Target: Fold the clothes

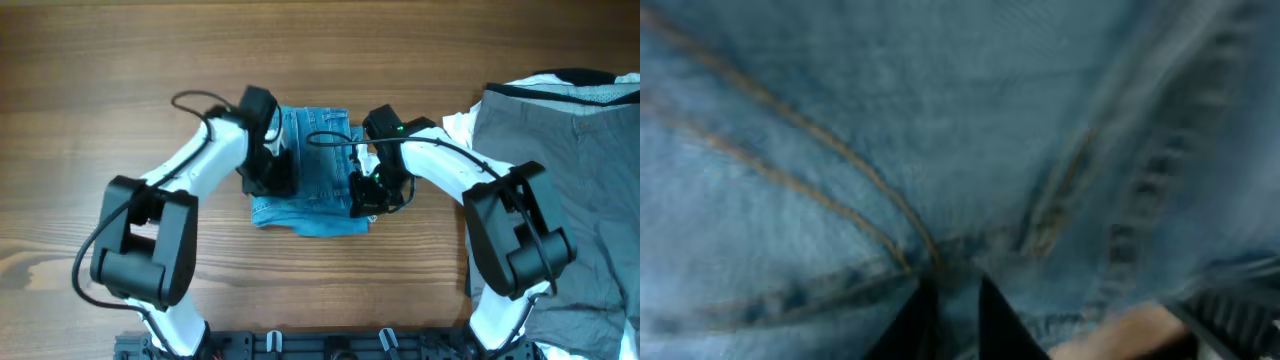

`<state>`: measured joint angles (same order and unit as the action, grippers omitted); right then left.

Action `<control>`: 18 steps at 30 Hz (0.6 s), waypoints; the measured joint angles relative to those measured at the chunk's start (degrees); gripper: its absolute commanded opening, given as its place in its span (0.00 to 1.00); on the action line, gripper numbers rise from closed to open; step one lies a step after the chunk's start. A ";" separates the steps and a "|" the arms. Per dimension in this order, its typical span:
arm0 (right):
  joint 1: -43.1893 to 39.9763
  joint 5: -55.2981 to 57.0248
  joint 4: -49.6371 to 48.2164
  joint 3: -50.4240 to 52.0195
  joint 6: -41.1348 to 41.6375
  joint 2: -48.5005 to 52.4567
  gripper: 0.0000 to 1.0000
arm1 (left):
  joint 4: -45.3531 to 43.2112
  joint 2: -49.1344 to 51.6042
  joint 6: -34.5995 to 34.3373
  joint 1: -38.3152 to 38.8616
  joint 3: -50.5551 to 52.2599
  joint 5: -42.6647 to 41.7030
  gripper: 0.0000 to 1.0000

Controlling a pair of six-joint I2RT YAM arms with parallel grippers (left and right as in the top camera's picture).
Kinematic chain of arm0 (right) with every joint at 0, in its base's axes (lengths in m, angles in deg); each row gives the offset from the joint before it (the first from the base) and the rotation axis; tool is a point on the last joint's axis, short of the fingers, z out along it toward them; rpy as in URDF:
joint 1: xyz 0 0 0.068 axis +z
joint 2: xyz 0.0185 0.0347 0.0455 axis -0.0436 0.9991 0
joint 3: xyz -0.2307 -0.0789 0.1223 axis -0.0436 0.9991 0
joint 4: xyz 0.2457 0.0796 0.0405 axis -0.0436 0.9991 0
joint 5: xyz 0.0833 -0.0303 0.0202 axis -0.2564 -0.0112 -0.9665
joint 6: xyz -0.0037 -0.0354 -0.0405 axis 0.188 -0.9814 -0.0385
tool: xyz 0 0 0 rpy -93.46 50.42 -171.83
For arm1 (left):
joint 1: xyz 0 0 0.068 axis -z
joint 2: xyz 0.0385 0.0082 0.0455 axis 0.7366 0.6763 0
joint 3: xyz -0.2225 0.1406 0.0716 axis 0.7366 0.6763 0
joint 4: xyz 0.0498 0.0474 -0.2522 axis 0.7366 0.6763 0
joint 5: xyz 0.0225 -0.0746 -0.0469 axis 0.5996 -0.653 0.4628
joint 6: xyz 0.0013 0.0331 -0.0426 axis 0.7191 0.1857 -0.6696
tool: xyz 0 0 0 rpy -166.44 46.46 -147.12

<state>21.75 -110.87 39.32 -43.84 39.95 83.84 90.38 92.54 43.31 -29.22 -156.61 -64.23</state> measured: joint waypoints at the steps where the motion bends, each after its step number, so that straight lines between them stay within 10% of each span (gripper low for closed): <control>1: -0.44 0.42 -0.04 0.04 0.00 -0.81 0.05 | -2.51 -0.02 -1.38 0.00 1.86 0.04 0.12; 7: -4.07 3.02 -2.71 0.17 -0.44 -15.37 0.10 | -13.07 -1.81 -6.03 -4.66 7.45 -1.53 0.07; 11: -4.00 3.19 -8.52 0.11 -0.48 -26.77 0.12 | -18.38 -0.20 -5.64 -12.52 3.23 -3.58 0.29; 18: -4.00 3.41 -15.32 0.11 -0.63 -27.78 0.16 | 5.49 0.17 0.57 -16.11 -20.61 -12.70 0.56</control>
<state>17.75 -107.46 24.00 -43.73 39.32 56.06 95.86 92.72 43.87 -45.33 -177.22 -76.93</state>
